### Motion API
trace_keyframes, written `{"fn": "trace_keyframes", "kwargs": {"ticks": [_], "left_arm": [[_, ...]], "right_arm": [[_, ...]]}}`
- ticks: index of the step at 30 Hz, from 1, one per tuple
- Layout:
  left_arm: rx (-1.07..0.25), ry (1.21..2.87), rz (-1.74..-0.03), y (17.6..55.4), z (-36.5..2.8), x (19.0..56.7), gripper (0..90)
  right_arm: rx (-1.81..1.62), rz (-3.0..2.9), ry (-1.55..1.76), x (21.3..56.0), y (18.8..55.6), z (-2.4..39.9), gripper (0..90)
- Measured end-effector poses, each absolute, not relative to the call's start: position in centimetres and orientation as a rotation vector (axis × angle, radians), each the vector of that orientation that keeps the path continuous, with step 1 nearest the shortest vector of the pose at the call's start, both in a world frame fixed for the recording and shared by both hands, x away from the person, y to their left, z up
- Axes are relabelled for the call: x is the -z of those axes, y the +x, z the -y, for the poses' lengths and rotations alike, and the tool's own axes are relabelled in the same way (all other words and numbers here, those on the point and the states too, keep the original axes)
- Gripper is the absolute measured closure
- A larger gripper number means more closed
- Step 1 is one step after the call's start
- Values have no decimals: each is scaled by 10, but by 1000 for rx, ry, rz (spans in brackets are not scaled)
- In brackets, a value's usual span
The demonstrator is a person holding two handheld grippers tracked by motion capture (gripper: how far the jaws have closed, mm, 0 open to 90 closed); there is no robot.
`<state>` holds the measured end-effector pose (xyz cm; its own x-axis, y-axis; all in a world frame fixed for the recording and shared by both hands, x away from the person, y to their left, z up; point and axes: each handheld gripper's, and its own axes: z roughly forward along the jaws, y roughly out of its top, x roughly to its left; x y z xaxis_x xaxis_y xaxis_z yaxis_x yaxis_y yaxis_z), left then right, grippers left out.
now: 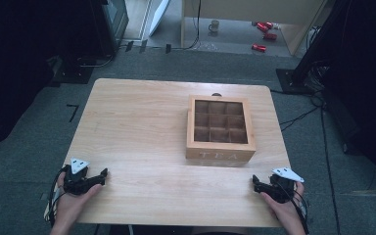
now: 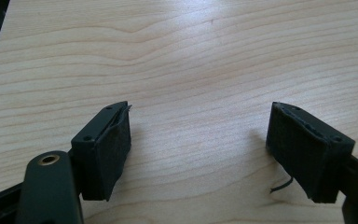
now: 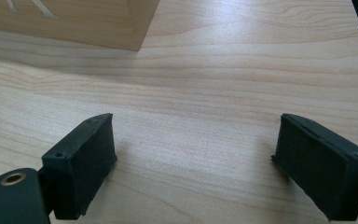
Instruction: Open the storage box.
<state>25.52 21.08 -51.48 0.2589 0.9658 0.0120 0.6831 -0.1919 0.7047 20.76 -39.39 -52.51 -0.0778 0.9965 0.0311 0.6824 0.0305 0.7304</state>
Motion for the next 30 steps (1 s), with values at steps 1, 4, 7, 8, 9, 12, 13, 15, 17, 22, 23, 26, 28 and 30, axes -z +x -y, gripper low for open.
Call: {"fn": "trace_keyframes", "kwargs": {"ticks": [1, 4, 7, 8, 9, 12, 13, 15, 17, 22, 23, 26, 28, 30], "left_arm": [[-629, 1956, -1490, 255, -210, 514, 226], [-622, 1961, -1484, 256, -206, 513, 226], [-585, 1946, -1462, 259, -196, 510, 224], [-585, 1943, -1449, 259, -192, 508, 223], [-584, 1939, -1437, 260, -187, 507, 223], [-548, 1928, -1406, 264, -172, 502, 223], [-537, 1926, -1395, 266, -167, 500, 224], [-523, 1942, -1361, 268, -154, 497, 226], [-506, 1956, -1332, 269, -144, 496, 227], [-470, 1991, -1263, 274, -114, 494, 229], [-465, 1993, -1251, 275, -108, 494, 230], [-447, 1993, -1222, 278, -90, 492, 232], [-429, 1987, -1201, 281, -78, 491, 234], [-416, 1988, -1185, 282, -69, 489, 235]], "right_arm": [[-818, -1813, 1699, 525, 208, 394, 112], [-817, -1814, 1699, 525, 208, 394, 110], [-817, -1816, 1698, 525, 208, 394, 107], [-816, -1817, 1694, 525, 208, 394, 106], [-816, -1817, 1695, 525, 208, 394, 105], [-816, -1818, 1695, 525, 209, 394, 104], [-816, -1818, 1695, 525, 208, 394, 104], [-817, -1818, 1695, 525, 208, 394, 105], [-818, -1818, 1695, 525, 208, 394, 104], [-820, -1825, 1691, 525, 209, 395, 101], [-822, -1826, 1690, 525, 209, 395, 101], [-822, -1827, 1692, 525, 209, 395, 100], [-822, -1827, 1690, 525, 209, 395, 100], [-823, -1826, 1691, 525, 209, 395, 100]]}}
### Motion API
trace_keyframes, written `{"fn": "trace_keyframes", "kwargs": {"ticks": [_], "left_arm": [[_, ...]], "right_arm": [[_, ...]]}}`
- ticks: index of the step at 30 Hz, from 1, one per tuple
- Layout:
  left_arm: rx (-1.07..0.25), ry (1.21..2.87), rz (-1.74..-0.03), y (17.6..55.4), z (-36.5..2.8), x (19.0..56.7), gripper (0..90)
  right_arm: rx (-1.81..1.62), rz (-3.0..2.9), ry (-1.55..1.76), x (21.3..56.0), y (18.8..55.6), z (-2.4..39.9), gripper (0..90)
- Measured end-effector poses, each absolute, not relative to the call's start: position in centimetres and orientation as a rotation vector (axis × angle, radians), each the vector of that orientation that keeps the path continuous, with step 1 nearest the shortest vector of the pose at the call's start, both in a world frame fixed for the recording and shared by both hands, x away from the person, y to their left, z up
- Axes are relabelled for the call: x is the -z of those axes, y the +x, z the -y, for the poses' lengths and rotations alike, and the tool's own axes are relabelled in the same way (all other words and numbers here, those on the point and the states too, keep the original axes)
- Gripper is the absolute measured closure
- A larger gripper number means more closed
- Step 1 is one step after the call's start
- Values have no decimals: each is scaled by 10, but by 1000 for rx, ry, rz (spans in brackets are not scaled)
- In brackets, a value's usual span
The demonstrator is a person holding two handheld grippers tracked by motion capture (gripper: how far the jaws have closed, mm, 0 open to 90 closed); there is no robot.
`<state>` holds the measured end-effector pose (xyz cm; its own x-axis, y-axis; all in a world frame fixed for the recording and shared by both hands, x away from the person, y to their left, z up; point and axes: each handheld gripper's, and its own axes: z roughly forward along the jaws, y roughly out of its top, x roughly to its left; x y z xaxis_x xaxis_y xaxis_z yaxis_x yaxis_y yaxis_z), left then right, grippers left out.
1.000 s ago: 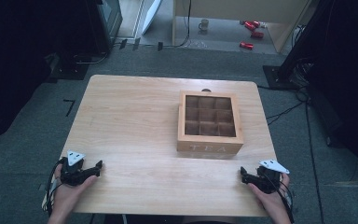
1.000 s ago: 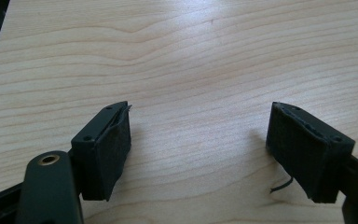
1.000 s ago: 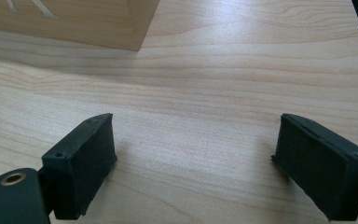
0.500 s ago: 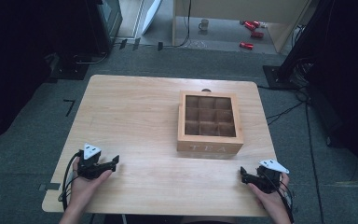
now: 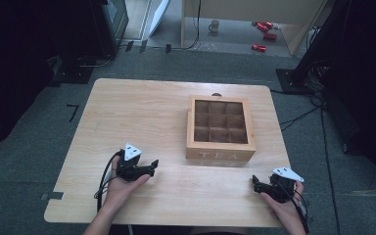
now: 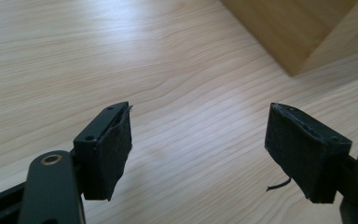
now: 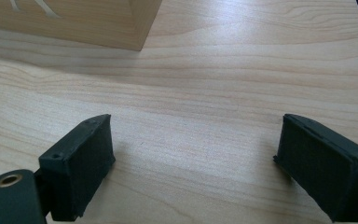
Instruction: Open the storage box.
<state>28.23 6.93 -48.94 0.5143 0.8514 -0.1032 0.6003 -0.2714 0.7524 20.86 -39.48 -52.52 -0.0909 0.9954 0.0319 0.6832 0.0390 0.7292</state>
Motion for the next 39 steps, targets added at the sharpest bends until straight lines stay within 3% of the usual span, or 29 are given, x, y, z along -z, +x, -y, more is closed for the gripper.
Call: {"fn": "trace_keyframes", "kwargs": {"ticks": [22, 30, 34, 39], "left_arm": [[-316, 2019, -1049, 300, 2, 484, 251], [-314, 2012, -1013, 302, 21, 486, 363], [-306, 1991, -1000, 303, 27, 486, 461], [-286, 1964, -997, 305, 31, 486, 557]], "right_arm": [[-823, -1850, 1680, 526, 210, 394, 62], [-832, -1905, 1653, 525, 209, 395, 33], [-836, -1899, 1670, 524, 211, 396, 34], [-877, -1877, 1704, 521, 213, 397, 72]]}}
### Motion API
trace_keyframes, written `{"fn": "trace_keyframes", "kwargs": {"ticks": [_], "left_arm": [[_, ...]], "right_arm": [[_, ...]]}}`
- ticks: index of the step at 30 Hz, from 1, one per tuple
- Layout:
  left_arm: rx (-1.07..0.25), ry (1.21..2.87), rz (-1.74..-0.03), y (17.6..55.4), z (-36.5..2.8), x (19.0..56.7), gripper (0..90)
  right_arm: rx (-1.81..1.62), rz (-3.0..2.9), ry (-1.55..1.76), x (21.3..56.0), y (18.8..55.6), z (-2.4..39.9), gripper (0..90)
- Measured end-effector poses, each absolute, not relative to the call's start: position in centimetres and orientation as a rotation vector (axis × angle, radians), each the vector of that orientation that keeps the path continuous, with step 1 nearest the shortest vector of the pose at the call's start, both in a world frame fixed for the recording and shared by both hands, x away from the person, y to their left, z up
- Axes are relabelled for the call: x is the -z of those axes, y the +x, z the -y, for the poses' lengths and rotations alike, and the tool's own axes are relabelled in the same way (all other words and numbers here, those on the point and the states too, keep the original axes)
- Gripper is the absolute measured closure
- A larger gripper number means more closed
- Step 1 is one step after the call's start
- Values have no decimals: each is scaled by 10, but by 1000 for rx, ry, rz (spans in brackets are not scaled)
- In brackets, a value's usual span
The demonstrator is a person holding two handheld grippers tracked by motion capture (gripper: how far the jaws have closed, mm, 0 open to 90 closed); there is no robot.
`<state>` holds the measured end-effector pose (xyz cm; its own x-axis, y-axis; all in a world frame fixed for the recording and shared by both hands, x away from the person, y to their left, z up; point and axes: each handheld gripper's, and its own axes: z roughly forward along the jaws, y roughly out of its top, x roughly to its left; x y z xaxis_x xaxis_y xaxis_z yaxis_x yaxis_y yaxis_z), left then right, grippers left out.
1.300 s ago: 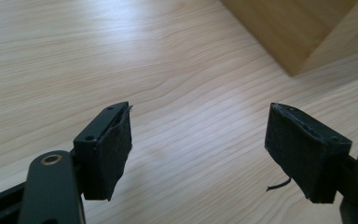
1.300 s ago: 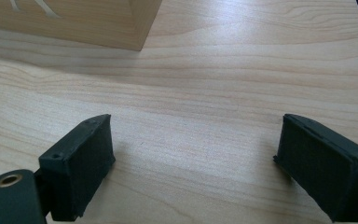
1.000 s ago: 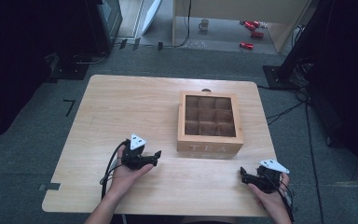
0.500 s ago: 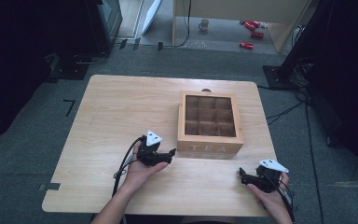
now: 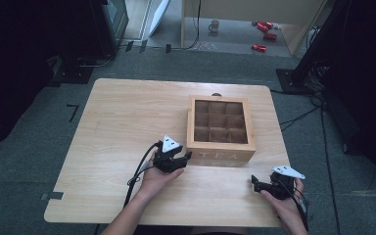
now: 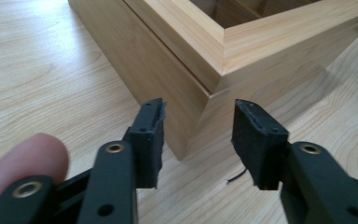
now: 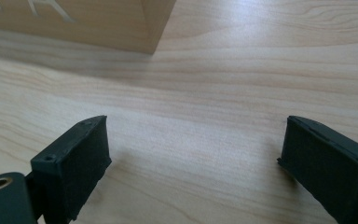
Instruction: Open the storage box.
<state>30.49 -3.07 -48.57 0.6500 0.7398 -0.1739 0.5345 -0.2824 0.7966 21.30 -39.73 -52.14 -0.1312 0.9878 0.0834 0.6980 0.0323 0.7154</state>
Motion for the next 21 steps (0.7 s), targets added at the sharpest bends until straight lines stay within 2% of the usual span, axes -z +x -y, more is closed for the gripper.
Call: {"fn": "trace_keyframes", "kwargs": {"ticks": [2, 12, 21], "left_arm": [[-259, 1949, -996, 306, 31, 486, 601], [-221, 1919, -958, 308, 26, 481, 706], [-226, 1944, -952, 309, 26, 478, 710]], "right_arm": [[-901, -1864, 1719, 520, 214, 397, 121], [-1007, -1794, 1712, 498, 221, 392, 190], [-1076, -1800, 1675, 481, 233, 387, 247]]}}
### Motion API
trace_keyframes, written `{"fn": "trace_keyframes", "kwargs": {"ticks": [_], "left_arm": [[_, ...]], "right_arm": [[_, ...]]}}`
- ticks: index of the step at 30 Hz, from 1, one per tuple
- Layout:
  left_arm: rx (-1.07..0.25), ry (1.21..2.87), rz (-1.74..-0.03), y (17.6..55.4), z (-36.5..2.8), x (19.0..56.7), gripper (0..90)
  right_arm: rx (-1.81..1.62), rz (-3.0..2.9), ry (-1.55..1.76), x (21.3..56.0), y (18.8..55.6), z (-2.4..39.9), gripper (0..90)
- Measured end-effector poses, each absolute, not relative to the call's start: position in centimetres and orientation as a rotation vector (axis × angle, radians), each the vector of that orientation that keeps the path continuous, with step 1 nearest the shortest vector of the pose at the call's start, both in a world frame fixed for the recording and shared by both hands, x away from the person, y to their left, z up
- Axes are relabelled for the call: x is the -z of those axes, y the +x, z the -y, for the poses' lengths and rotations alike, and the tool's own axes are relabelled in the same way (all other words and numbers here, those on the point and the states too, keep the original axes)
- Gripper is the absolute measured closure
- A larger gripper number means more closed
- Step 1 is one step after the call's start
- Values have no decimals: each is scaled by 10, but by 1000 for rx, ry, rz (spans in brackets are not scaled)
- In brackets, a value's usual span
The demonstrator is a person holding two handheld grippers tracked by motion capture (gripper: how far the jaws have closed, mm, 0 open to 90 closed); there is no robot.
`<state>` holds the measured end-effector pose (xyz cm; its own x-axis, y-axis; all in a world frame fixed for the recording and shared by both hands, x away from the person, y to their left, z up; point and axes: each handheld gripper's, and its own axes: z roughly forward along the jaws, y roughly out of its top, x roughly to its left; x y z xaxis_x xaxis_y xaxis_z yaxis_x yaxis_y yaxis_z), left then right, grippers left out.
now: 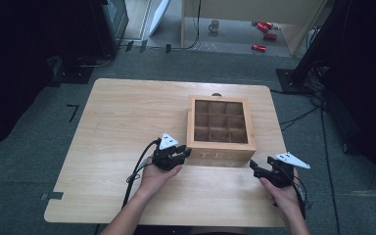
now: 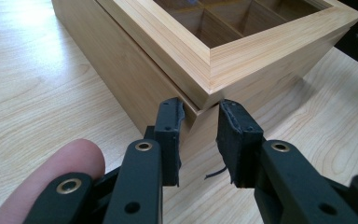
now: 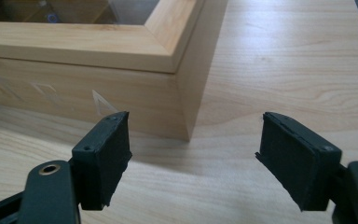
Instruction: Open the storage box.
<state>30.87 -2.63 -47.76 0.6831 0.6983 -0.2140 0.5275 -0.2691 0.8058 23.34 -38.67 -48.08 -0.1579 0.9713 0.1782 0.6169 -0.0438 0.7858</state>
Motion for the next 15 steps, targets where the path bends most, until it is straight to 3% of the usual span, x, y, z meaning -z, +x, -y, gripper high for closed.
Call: {"fn": "trace_keyframes", "kwargs": {"ticks": [15], "left_arm": [[-231, 1945, -930, 310, 25, 473, 718]], "right_arm": [[-1093, -1796, 1655, 476, 253, 373, 352]]}}
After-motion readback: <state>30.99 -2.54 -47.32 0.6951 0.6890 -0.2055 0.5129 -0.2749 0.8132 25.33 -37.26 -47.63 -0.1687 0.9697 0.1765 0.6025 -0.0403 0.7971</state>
